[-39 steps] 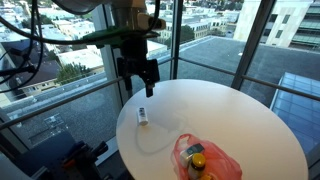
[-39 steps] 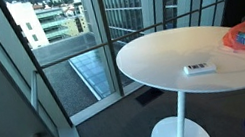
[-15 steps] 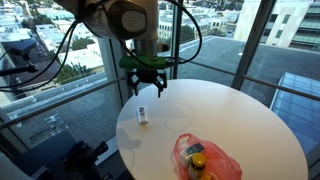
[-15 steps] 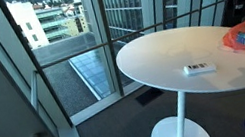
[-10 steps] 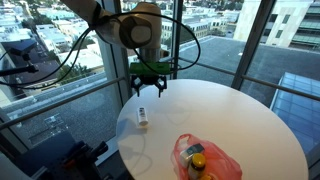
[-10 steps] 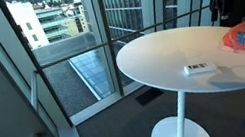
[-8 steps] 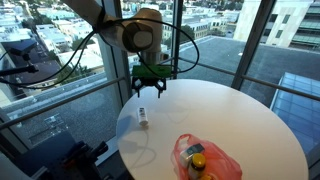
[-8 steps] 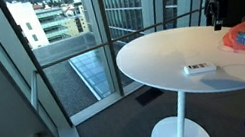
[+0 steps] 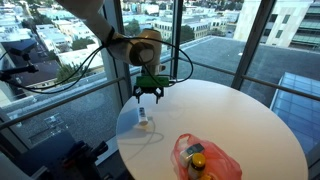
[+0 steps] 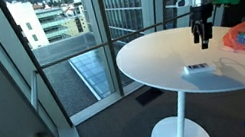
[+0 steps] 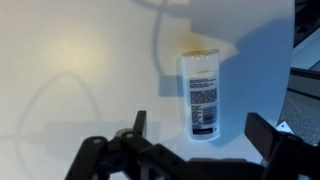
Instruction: Move the white and blue bottle from the table to the plastic bag
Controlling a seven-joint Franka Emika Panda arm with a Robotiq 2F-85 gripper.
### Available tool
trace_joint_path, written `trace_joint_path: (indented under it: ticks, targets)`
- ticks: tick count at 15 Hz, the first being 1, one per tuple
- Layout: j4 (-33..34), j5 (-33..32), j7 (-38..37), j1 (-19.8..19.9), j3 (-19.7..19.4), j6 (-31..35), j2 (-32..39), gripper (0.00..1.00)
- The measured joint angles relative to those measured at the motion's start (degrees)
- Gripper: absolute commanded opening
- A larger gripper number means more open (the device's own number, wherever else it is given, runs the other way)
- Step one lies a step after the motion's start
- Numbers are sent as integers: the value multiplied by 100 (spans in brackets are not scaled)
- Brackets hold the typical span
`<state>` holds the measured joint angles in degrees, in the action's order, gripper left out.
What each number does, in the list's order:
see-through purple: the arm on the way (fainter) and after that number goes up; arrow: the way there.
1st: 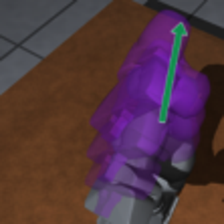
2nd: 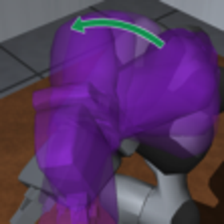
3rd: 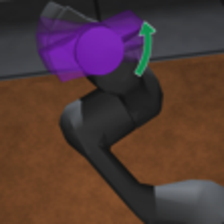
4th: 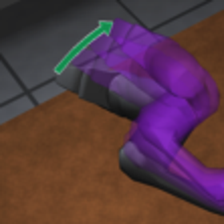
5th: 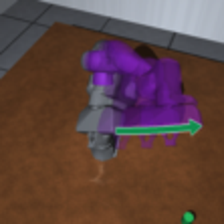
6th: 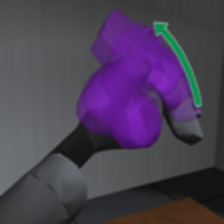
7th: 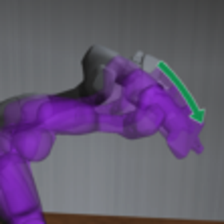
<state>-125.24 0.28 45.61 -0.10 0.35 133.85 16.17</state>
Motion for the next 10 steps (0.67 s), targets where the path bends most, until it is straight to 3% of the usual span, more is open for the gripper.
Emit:
trace_joint_path:
  ticks: [10]
  targets:
    - [104,-407,-177,-7,267,504,584,100]
